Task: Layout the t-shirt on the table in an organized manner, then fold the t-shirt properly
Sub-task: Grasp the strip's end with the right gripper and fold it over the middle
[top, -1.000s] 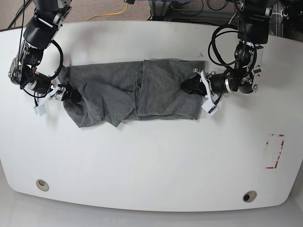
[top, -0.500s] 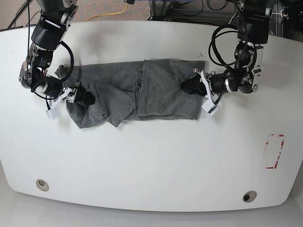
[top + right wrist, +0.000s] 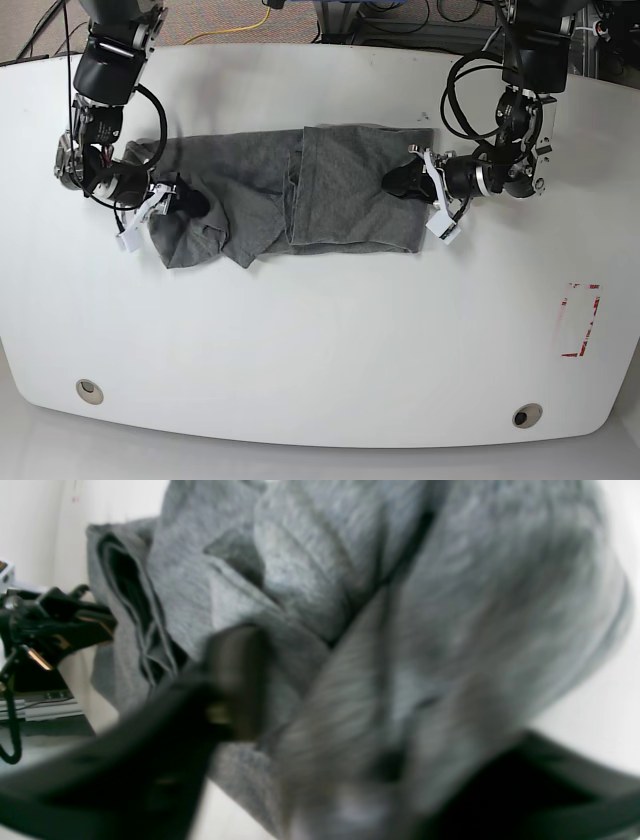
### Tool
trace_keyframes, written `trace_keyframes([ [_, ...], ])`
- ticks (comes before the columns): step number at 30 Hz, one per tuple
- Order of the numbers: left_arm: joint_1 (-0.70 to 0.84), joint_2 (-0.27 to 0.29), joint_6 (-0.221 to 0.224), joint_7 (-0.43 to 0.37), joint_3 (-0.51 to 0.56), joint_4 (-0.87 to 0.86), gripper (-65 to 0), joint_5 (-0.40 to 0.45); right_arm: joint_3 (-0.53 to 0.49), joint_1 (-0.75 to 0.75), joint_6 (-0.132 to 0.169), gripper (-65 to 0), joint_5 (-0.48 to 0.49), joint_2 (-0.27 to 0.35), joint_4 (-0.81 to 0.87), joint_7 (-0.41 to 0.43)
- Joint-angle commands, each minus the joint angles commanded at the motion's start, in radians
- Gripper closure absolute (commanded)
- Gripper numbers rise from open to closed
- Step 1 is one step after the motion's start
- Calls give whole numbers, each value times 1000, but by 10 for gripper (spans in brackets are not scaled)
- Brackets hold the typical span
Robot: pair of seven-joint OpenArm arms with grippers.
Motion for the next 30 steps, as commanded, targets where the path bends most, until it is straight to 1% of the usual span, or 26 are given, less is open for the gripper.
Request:
trace_keyframes([
  [2,0,0,0,0,0,0,-47,0,-2,0,0,-125,0,0,0,0],
  [4,0,0,0,0,-2,-2,-47,0,-2,2,0,-21,0,0,3,3],
  [5,0,0,0,0,-2,-2,-47,0,-2,2,0,0,2,0,5,6],
  [8,0,0,0,0,-2,-2,-47,0,0,2,0,0,8,0,14,12],
  [12,0,0,0,0,-2,-2,-47,0,3,-11,0,0,9,-3,118,12],
  [16,-2,0,0,0,-2,-2,-47,2,5,-43,0,0,9,-40,288,9],
  [18,-3,0,0,0,-2,-3,-47,2,5,-58,0,0,9,-57,373,-8],
  [21,-5,0,0,0,0,-3,-47,2,5,-78,0,0,9,-101,489,-43],
  [22,-6,0,0,0,0,-3,-47,2,3,-83,-7,0,9,-118,529,-52],
  [23,-6,0,0,0,0,-3,-47,2,0,-86,-30,0,9,-130,572,-63],
  [25,-6,0,0,0,0,-3,-47,2,-2,-87,-64,0,9,-155,643,-80],
  [26,-6,0,0,0,0,-3,-47,2,-2,-86,-87,0,9,-176,686,-97],
  [28,-5,0,0,0,0,-3,-47,2,-2,-83,-117,0,9,-206,738,-120],
  [30,-2,0,0,0,0,-3,-47,2,-5,-81,-156,0,9,-247,801,-140],
])
